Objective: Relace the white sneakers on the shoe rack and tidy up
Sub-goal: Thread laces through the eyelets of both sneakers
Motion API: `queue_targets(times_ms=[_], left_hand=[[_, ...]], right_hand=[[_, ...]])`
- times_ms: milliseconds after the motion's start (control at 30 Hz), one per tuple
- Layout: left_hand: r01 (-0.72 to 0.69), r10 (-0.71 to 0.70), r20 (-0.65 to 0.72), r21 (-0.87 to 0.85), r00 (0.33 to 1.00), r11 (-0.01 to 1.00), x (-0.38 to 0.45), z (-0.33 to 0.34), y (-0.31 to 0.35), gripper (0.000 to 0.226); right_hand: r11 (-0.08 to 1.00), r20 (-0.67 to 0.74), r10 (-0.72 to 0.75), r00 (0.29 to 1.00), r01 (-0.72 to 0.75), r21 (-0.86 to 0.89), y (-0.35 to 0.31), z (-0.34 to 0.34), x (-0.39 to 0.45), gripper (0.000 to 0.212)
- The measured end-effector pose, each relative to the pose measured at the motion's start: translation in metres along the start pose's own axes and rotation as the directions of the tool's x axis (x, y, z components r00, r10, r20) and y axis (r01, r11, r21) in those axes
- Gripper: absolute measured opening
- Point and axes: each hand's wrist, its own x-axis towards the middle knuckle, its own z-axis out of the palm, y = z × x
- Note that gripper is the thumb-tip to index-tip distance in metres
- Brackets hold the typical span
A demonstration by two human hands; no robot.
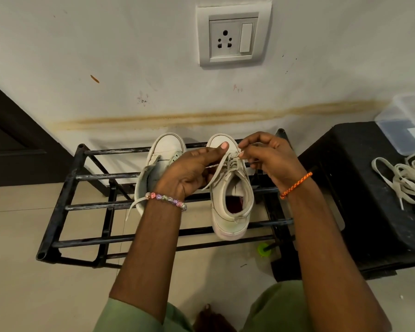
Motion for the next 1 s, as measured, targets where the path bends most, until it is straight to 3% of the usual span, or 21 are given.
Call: queue_targets(times_ms=[100,200,333,467,700,800,900,1000], left_hand=[[-0.008,0.007,-0.038,-0.007,0.999,1.0,0.002,-0.006,-0.002,0.034],[-0.018,0.017,-0.028,-0.01,0.999,1.0,0.002,-0.01,0.0,0.008],[-0.041,0.042,-0.026,0.034,0.999,0.999,0.001,-0.01,0.002,0.013],[-0.085,0.095,-0.115,0.085,0.989,0.993,0.006,-0.004,0.0,0.009],[-0.084,0.073,-0.062,-0.192,0.995,0.978,0.002,0.001,0.001,0.023],[-0.222,0.234,-0.237,0.077,0.943,0.972,0.005,0.006,-0.002,0.023],[-0.385,0.545,-0.295,0.456,0.785,0.802,0.011,0.008,-0.008,0.018],[-0.415,0.682,-0.267,0.626,0.681,0.66,0.014,0.009,-0.015,0.012]], right_hand=[[0.991,-0.016,0.095,0.995,-0.093,0.101,-0.001,-0.001,0.0,0.02],[0.98,-0.009,0.129,0.992,-0.126,0.152,0.0,-0.001,-0.001,0.019],[0.974,-0.008,0.14,0.99,-0.136,0.18,0.001,0.001,-0.001,0.019],[0.97,-0.022,0.155,0.988,-0.148,0.193,0.001,0.003,-0.002,0.018],[0.963,0.028,0.163,0.986,-0.166,0.213,-0.001,0.004,-0.009,0.02],[0.975,0.068,0.16,0.985,-0.168,0.146,-0.003,0.001,-0.016,0.02],[0.981,0.09,0.155,0.984,-0.164,0.108,-0.007,-0.003,-0.023,0.021],[0.985,0.12,0.15,0.981,-0.159,0.068,-0.008,-0.008,-0.027,0.023]])
